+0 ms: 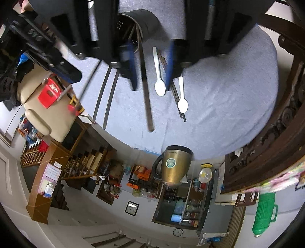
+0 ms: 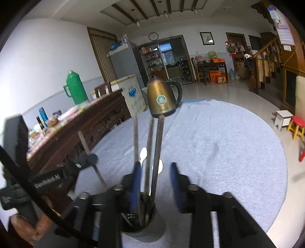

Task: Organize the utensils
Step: 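Lower both open tools toward the white spoons beside the dark chopsticks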

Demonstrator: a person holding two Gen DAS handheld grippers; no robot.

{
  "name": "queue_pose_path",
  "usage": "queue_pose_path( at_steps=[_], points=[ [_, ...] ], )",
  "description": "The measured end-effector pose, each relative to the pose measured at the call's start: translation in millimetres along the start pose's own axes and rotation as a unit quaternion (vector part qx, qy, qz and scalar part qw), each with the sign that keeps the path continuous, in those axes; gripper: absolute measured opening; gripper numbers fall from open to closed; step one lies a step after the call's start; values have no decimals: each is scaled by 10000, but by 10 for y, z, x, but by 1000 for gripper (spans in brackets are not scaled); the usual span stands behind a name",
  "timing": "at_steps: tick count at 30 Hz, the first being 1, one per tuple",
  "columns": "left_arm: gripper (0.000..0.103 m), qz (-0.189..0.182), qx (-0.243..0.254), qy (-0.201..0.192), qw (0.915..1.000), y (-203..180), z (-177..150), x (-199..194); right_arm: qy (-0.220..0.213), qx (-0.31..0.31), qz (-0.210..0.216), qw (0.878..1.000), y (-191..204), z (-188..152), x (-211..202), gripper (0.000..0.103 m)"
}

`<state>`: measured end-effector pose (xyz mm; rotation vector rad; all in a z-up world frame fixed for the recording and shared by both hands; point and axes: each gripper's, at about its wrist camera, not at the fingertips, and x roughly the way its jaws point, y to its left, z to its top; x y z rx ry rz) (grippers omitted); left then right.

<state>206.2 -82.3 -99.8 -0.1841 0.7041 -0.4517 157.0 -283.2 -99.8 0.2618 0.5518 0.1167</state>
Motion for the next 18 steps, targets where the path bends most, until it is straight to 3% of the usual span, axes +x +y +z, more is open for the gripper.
queue_pose_path(
  at_steps=[2,6,18],
  points=[
    [54,-78,-22,-149,9999,17,-20,-55,-250,56,55,9997,-41,7,-108,54],
    [55,-80,-55,-300,9995,78,-19,-136,-547,178,-82,9983,-173,47,-235,54],
    [57,551,-756,-320,9951,684,10,-171,-250,724,-324,9965,-601,-11,-51,53]
  ],
)
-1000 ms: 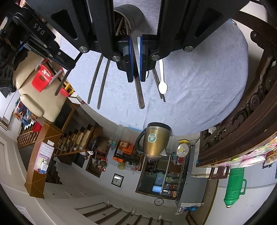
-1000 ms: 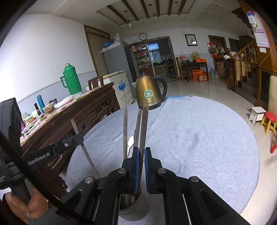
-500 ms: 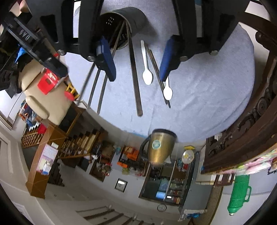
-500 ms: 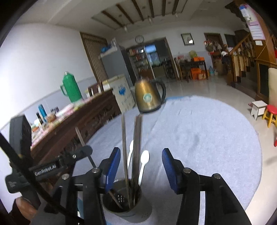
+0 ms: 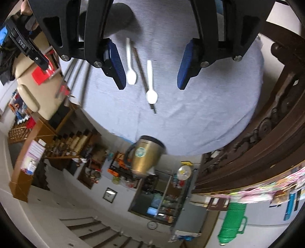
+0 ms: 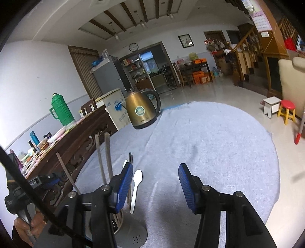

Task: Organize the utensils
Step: 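Lower both open tools toward the white spoons beside the dark chopsticks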

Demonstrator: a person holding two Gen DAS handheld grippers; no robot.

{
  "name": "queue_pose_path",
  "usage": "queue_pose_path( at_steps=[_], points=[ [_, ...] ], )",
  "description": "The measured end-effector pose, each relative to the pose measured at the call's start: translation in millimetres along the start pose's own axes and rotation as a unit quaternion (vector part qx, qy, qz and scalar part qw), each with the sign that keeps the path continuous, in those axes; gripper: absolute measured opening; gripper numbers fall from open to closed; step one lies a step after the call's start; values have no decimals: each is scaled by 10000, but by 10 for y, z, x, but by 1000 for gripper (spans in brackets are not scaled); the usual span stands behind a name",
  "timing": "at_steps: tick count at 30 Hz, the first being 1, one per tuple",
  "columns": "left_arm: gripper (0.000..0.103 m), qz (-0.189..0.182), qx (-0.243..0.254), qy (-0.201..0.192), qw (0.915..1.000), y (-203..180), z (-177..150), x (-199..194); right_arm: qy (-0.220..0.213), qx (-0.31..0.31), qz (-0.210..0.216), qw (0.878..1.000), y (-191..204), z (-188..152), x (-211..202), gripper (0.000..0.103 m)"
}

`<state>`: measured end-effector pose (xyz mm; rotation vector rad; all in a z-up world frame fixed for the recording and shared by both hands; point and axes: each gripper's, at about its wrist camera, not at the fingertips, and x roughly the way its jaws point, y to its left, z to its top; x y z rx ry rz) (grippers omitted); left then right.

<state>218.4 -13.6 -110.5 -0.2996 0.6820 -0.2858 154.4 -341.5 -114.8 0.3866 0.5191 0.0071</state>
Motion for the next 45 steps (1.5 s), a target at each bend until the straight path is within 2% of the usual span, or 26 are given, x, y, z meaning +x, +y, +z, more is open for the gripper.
queue_pose_path(
  at_steps=[7,12,17,28,33,37,45],
  points=[
    [57,367,6,359,9987,160,37,250,681,243,364,9967,-203,18,396,53],
    [57,451,-22,703,9965,268,68,488,1353,639,714,9862,-491,97,860,53],
    [57,503,-96,1008,9936,368,127,737,1819,668,700,9785,-610,169,1297,53],
    [57,737,27,1194,9901,371,152,997,2185,118,760,9728,-308,276,1821,53],
    [57,827,96,1326,9877,371,96,1067,2599,-104,812,9622,-218,226,2066,53],
    [57,860,150,1471,9853,354,36,1133,2767,-161,832,9572,-184,163,2162,53],
    [57,1091,420,1423,9829,263,13,1143,2883,-231,946,9526,-112,82,2252,53]
  ],
)
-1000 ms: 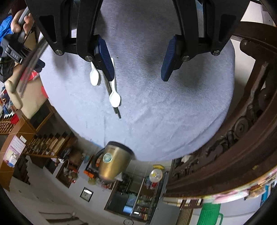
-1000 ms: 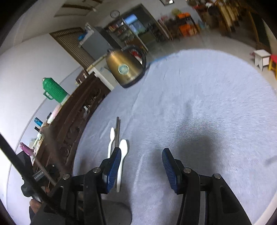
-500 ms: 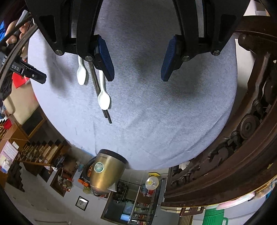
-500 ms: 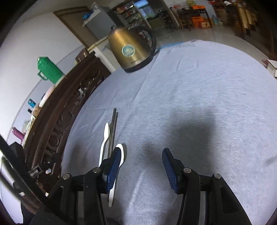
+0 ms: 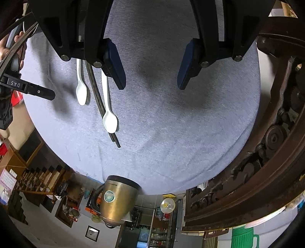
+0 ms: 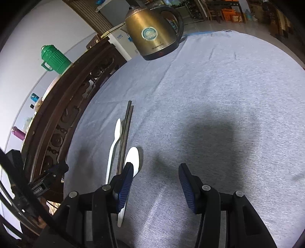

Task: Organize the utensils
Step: 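Lower both open tools toward the white spoons beside the dark chopsticks, then close the right tool on a white spoon, then close the left tool on another white spoon while the right tool holds its spoon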

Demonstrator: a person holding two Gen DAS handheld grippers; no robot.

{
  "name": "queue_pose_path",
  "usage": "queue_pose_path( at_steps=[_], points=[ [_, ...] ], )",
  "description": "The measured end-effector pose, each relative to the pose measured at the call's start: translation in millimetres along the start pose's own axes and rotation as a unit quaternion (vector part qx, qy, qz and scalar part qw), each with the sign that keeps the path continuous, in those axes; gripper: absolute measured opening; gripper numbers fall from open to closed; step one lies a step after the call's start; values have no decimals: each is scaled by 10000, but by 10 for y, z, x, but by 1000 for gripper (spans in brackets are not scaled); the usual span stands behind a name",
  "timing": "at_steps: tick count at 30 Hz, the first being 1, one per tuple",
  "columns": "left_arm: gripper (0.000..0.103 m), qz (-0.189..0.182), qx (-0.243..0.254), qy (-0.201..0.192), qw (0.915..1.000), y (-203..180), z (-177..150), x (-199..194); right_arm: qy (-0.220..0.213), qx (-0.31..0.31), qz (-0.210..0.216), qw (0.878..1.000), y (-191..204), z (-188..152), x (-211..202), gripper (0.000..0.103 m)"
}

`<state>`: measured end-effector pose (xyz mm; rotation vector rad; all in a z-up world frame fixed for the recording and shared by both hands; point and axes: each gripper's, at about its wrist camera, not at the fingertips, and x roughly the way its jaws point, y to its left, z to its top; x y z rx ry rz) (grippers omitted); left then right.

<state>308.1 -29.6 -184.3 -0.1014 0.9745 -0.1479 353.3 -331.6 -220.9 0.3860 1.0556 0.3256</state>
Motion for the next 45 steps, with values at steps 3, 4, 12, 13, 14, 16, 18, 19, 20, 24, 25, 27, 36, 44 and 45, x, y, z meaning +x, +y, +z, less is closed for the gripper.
queue_pose_path(
  at_steps=[3,4,12,13,14,16,18,19,20,24,25,27,36,44,45],
  points=[
    [57,38,25,10,10000,-10,10,18,96,-40,31,9999,15,14,61,53],
    [57,52,35,15,10000,-13,17,29,129,-48,41,9999,19,24,92,53],
    [57,102,86,101,9999,-33,84,139,415,-179,219,9987,90,121,400,48],
    [57,112,97,116,9998,-34,97,157,441,-212,239,9985,104,125,430,48],
    [57,118,109,131,9998,-36,109,174,480,-257,266,9982,128,128,468,47],
    [57,115,125,150,9997,-46,124,198,539,-360,312,9974,172,131,529,43],
    [57,110,150,167,9997,-61,150,232,577,-482,335,9966,213,145,572,35],
    [57,104,165,179,9996,-71,160,249,592,-503,357,9963,220,153,579,32],
    [57,83,180,211,9996,-83,174,279,626,-536,399,9958,225,160,600,21],
    [57,-11,213,344,9992,-119,214,403,621,-816,317,9942,270,150,656,5],
    [57,-45,214,396,9990,-127,224,447,587,-821,342,9943,271,152,650,3],
    [57,-120,212,505,9984,-149,252,540,482,-832,295,9949,265,163,635,3],
    [57,-648,308,848,9938,-464,461,861,-3,-561,-98,9984,-8,307,440,2],
    [56,-709,406,1141,9901,-673,471,1109,-405,-122,-466,9980,-302,465,229,2],
    [56,-697,432,1049,9911,-682,471,1092,-365,-104,-469,9982,-320,465,228,5]
  ],
)
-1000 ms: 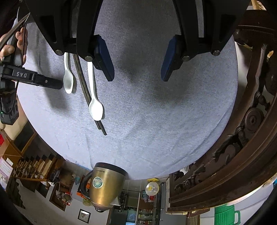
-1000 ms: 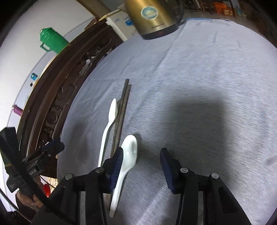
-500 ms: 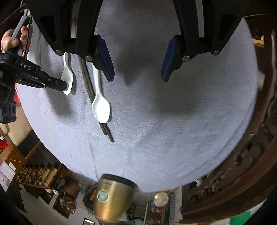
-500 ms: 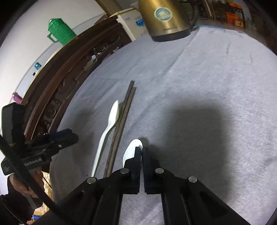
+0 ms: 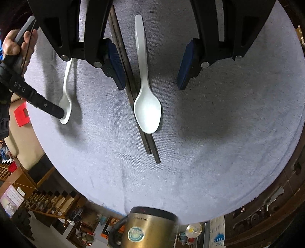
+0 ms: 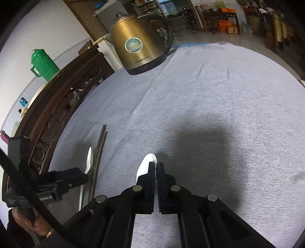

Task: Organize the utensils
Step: 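Close the left tool on another white spoon while the right tool holds its spoon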

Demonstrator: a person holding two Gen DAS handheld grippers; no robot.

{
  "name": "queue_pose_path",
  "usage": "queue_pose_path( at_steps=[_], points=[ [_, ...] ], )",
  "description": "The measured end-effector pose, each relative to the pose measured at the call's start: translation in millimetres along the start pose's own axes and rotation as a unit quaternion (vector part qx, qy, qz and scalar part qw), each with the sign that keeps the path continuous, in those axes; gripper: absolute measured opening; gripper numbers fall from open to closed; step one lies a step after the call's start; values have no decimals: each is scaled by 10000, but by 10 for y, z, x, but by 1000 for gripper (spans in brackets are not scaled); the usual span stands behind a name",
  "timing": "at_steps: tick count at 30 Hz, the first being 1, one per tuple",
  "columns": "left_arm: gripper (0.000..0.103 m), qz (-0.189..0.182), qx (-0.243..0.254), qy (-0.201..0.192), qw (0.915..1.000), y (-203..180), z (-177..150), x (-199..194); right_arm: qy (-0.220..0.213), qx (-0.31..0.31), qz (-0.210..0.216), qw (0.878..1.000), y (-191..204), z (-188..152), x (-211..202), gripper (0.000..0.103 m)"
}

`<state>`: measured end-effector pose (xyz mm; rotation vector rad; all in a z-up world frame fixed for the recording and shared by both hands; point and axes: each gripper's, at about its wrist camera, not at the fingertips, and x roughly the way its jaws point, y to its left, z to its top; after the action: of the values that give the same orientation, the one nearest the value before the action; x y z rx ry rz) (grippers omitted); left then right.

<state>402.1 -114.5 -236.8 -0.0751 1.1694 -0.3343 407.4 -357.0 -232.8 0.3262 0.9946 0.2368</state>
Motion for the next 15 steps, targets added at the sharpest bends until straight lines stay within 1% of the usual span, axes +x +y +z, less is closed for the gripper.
queue_pose_path(
  at_steps=[1,2,3,4,6,7,8,9,13,14,15],
  points=[
    [56,8,13,7,10000,-1,-1,-1,48,12,-4,10000,-6,6,17,6],
    [52,-10,4,-4,10000,7,-3,-7,92,30,-22,10000,-12,8,28,6],
    [44,-39,-4,-7,10000,19,-1,-15,122,60,-30,9999,-17,10,34,6],
    [40,-85,-7,21,10000,31,0,-20,173,128,-31,9998,-22,12,48,6],
    [22,-110,24,33,9999,39,-16,-25,245,255,37,9994,-46,8,58,7],
    [20,-111,53,45,9999,49,-27,-27,279,265,52,9992,-42,7,69,7],
    [13,-73,80,30,9999,61,-47,-30,316,244,42,9992,-36,2,86,7],
    [11,3,132,21,9999,66,-62,-37,374,203,13,9991,-17,-6,108,7],
    [9,13,186,21,9998,126,-136,-106,592,73,4,9982,59,-43,189,7],
    [9,10,185,31,9998,146,-149,-122,623,37,-22,9981,70,-53,201,9],
    [9,18,190,46,9998,167,-157,-134,663,-10,-46,9978,90,-63,217,17]
  ],
)
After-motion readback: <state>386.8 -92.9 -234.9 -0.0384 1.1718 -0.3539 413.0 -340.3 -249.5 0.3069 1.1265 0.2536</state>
